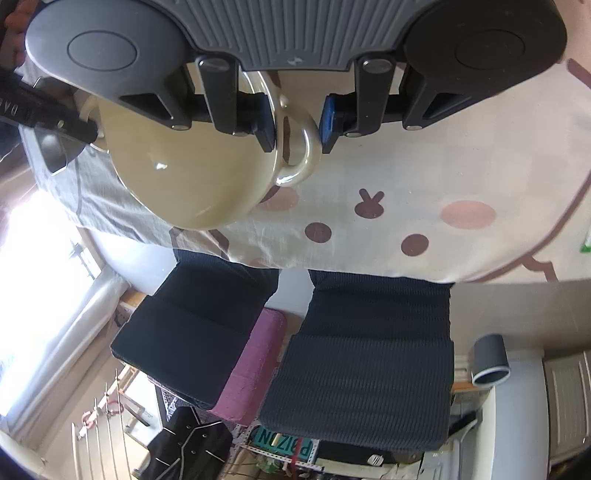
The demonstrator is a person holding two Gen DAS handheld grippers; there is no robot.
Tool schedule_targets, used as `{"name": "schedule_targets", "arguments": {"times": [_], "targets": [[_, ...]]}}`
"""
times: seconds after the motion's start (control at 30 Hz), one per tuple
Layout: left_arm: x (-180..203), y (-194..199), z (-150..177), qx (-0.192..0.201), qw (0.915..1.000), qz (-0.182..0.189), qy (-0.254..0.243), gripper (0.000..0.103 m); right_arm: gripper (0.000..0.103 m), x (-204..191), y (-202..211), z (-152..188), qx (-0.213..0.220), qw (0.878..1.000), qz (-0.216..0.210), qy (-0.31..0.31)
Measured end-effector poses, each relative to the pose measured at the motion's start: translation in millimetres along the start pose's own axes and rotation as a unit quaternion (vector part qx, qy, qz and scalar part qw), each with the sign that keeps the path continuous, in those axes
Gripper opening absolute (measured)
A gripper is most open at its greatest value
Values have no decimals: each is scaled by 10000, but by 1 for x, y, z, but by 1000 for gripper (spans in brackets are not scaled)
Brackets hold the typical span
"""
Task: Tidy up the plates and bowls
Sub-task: 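Close the left gripper on one bowl handle while the right gripper grips the other, then lift the cream bowl with both grippers and carry it toward the white plate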
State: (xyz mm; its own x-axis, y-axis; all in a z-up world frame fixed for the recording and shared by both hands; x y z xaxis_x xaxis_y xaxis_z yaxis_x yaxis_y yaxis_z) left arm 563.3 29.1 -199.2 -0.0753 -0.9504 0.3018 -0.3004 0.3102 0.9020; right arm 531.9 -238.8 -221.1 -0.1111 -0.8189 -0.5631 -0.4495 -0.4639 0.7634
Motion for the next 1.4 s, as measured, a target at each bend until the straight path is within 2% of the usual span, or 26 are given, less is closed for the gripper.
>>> {"name": "schedule_targets", "arguments": {"times": [0.17, 0.23, 0.3, 0.37, 0.4, 0.5, 0.63, 0.83, 1.1, 1.4], "targets": [[-3, -6, -4, -85, 9998, 150, -14, 27, 38, -13, -9, 1, -99, 9995, 99, 271], [-4, -7, -4, -119, 9997, 209, -22, 27, 39, -14, -15, 2, -193, 9993, 136, 299], [-4, -8, -4, -129, 9996, 248, -64, 27, 34, -14, -23, 3, -269, 9991, 155, 291], [-4, -8, -4, -96, 9995, 268, -147, 27, 20, -8, -28, 5, -264, 9994, 191, 106], [-4, -8, -3, -74, 9994, 284, -177, 26, 19, -5, -29, 5, -236, 9997, 67, 25], [-3, -8, 0, -2, 9992, 286, -295, 26, 18, -4, -28, 7, -211, 9998, 0, 34], [-1, -5, 6, 46, 9992, 266, -296, 26, 19, -8, -26, 9, -193, 9988, 204, 406], [11, 4, 16, 130, 9990, 238, -348, 26, 21, -10, -20, 13, -225, 9970, 462, 577], [30, 36, 27, 373, 9980, 396, -313, 26, 21, -16, 13, 13, 111, 9957, 602, 696], [46, 108, 56, 737, 9958, 528, -88, 26, 20, -51, 82, 19, 567, 9908, 452, 1144]]}}
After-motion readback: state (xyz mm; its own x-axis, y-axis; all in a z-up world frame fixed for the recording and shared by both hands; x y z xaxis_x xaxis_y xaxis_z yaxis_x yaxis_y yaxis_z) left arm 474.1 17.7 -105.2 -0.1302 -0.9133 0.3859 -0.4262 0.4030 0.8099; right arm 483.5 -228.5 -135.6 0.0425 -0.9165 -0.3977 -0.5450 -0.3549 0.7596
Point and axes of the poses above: each gripper's, at about its wrist camera, not at the fingertips, and y roughly against the way its jaws point, x to its right, z to its underside, the point moved 6 cm from there along -y, roughly the way its jaws point, and after that the axes turned 14 degrees about -x, right-handed, at the moved point
